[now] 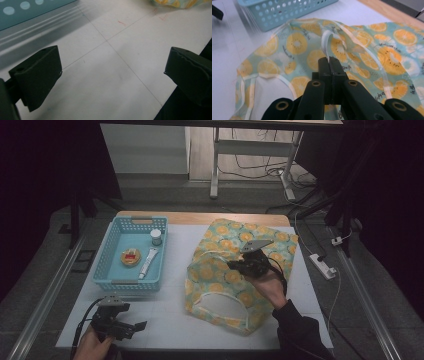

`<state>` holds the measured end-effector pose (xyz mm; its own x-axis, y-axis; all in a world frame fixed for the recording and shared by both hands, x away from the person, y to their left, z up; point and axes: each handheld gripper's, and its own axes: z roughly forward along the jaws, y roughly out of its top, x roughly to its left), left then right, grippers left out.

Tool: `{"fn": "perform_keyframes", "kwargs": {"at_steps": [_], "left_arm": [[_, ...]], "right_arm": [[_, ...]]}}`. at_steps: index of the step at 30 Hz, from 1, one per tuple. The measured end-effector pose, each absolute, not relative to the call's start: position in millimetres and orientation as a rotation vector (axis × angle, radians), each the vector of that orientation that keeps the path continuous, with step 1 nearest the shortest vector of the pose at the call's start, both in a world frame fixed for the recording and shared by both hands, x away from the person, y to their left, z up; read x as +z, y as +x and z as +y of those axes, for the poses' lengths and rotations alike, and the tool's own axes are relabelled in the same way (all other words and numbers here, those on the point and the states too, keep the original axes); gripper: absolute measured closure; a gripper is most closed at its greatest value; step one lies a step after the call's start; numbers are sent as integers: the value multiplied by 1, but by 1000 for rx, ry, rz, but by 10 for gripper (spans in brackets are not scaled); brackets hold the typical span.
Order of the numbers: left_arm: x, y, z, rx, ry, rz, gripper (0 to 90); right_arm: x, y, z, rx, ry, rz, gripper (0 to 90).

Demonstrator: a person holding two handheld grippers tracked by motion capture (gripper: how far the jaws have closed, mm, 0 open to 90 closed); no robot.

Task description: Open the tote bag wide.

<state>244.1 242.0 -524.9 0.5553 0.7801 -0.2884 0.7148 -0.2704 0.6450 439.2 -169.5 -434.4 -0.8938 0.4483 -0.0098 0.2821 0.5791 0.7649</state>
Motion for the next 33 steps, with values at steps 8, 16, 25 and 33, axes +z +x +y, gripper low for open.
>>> {"fn": "perform_keyframes", "kwargs": {"at_steps": [8, 16, 25, 33], "left_arm": [[-525, 244, 242, 119, 2032, 1204, 7], [-525, 244, 241, 119, 2039, 1204, 7], [-525, 245, 242, 114, 2033, 1211, 7], [-525, 245, 243, 108, 2023, 1210, 7]], "right_arm": [[-415, 449, -165, 1241, 610, 2588, 900], [-399, 455, -163, 1238, 599, 2555, 900], [-385, 461, -164, 1265, 616, 2522, 900], [-385, 460, -167, 1270, 629, 2531, 900]]}}
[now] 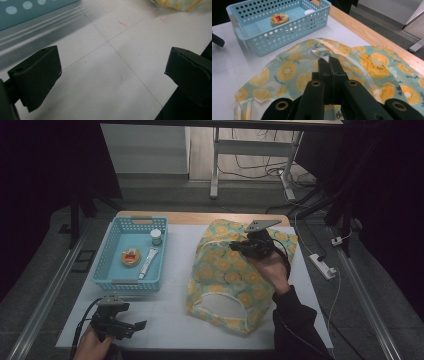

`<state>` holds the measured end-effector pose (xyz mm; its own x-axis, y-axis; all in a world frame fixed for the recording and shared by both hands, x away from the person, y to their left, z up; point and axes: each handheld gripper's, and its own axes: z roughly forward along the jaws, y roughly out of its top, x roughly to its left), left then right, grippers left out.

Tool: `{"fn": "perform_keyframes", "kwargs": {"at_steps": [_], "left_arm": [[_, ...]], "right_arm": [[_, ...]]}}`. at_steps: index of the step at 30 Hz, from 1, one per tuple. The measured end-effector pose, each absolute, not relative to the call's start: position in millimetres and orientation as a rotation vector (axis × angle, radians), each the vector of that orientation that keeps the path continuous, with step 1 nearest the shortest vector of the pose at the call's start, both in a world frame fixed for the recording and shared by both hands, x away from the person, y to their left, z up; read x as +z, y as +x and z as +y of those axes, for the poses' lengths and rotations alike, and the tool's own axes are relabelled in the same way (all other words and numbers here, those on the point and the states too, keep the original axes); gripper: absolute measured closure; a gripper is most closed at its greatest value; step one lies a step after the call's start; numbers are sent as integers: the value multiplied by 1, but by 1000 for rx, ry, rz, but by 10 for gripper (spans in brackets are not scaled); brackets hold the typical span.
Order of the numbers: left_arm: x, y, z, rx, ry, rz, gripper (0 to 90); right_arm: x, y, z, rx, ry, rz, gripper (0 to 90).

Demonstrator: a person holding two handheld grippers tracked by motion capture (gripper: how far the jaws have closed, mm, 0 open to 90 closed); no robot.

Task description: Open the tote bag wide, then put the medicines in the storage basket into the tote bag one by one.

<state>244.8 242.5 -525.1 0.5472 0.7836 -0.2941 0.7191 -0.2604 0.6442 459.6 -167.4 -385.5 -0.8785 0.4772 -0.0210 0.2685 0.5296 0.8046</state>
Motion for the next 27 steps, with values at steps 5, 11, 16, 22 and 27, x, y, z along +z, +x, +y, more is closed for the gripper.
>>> {"fn": "perform_keyframes", "kwargs": {"at_steps": [5, 11, 16, 22, 27], "left_arm": [[-525, 245, 243, 106, 2021, 1216, 3], [-525, 244, 243, 117, 2013, 1220, 3], [-524, 244, 243, 139, 2011, 1235, 11], [-523, 244, 245, 148, 1985, 1262, 16], [-520, 243, 243, 156, 1982, 1253, 18]], "right_arm": [[-390, 460, -169, 1259, 645, 2546, 900], [-392, 461, -170, 1256, 652, 2551, 900], [-393, 459, -169, 1261, 644, 2557, 900], [-396, 458, -167, 1248, 638, 2570, 900], [-397, 459, -167, 1247, 633, 2573, 900]]}}
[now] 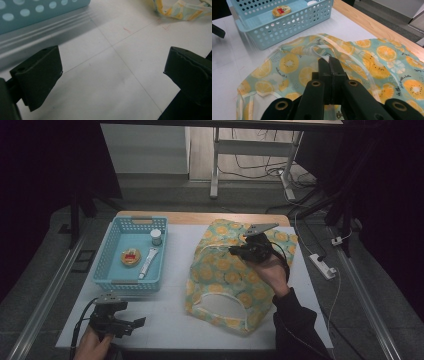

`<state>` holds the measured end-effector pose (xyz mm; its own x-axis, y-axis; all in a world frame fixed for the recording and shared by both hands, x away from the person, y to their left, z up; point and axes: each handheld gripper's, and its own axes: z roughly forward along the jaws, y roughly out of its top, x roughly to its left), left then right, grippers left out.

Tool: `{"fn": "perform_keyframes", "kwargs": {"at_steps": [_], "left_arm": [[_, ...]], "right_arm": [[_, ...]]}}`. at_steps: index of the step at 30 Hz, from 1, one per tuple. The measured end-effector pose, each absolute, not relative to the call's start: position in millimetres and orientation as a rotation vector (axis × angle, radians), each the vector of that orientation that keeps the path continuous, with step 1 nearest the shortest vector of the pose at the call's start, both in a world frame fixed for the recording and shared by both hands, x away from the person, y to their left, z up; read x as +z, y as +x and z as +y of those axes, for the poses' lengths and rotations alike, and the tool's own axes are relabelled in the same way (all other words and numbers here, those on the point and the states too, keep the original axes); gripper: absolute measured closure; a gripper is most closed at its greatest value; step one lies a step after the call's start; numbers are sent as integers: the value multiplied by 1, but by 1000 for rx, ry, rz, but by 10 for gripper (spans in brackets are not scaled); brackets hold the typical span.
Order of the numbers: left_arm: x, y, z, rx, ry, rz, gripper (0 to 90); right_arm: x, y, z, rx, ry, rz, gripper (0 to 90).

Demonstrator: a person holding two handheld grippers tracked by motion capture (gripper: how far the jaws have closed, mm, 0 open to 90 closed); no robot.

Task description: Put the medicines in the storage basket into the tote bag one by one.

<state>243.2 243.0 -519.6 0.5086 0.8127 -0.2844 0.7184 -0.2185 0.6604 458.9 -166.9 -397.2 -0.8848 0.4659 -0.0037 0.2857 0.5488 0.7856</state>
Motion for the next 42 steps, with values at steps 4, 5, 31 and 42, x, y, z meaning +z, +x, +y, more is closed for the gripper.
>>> {"fn": "perform_keyframes", "kwargs": {"at_steps": [4, 5, 31, 42], "left_arm": [[-514, 243, 240, 157, 1987, 1243, 18], [-514, 243, 241, 154, 1981, 1241, 18], [-483, 259, 242, 243, 1918, 1243, 25], [-467, 277, 241, 339, 1916, 1257, 27]], "right_arm": [[-397, 459, -167, 1247, 631, 2573, 900], [-397, 459, -168, 1251, 634, 2571, 900], [-397, 460, -168, 1282, 621, 2574, 900], [-396, 461, -171, 1292, 630, 2571, 900]]}}
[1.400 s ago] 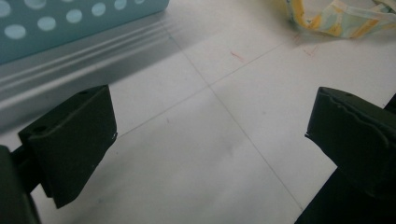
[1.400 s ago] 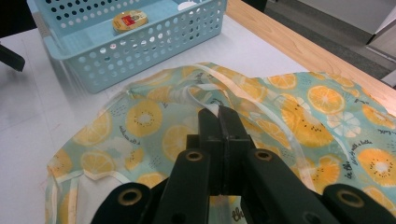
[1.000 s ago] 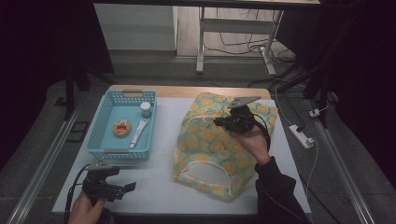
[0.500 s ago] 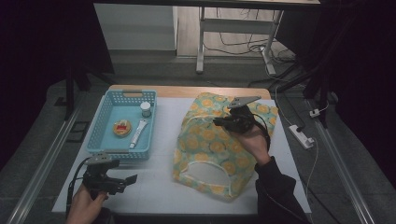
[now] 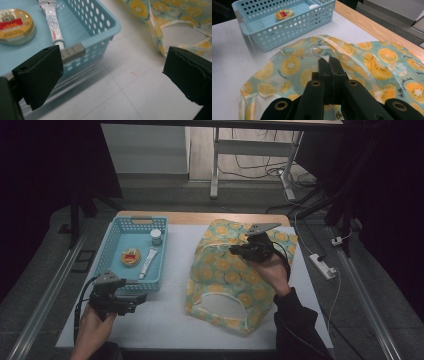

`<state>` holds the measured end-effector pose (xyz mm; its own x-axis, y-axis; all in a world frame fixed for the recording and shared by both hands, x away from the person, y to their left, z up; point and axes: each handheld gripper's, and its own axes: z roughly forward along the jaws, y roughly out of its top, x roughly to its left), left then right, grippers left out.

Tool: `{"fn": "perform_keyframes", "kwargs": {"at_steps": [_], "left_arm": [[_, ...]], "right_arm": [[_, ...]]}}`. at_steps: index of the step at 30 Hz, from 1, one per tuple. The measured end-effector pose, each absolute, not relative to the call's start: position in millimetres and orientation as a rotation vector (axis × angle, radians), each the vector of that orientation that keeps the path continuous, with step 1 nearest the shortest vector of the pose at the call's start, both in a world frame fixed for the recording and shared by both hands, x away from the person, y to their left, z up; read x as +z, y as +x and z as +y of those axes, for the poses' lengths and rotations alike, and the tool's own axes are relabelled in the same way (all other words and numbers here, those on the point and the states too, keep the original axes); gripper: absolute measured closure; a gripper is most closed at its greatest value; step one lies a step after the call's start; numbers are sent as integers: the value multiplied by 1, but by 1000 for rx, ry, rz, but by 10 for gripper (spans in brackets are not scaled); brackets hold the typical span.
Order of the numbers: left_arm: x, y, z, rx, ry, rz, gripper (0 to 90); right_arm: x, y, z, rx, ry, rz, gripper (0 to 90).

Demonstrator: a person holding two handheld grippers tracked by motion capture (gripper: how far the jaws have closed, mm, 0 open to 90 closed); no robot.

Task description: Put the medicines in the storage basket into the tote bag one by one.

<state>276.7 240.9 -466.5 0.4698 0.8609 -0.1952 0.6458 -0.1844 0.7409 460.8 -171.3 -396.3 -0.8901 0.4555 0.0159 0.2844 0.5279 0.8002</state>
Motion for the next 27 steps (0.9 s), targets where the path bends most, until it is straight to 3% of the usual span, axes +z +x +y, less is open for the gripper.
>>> {"fn": "perform_keyframes", "kwargs": {"at_steps": [27], "left_arm": [[-465, 340, 273, 299, 1914, 1345, 1]], "right_arm": [[-397, 461, -172, 1296, 632, 2570, 900]]}}
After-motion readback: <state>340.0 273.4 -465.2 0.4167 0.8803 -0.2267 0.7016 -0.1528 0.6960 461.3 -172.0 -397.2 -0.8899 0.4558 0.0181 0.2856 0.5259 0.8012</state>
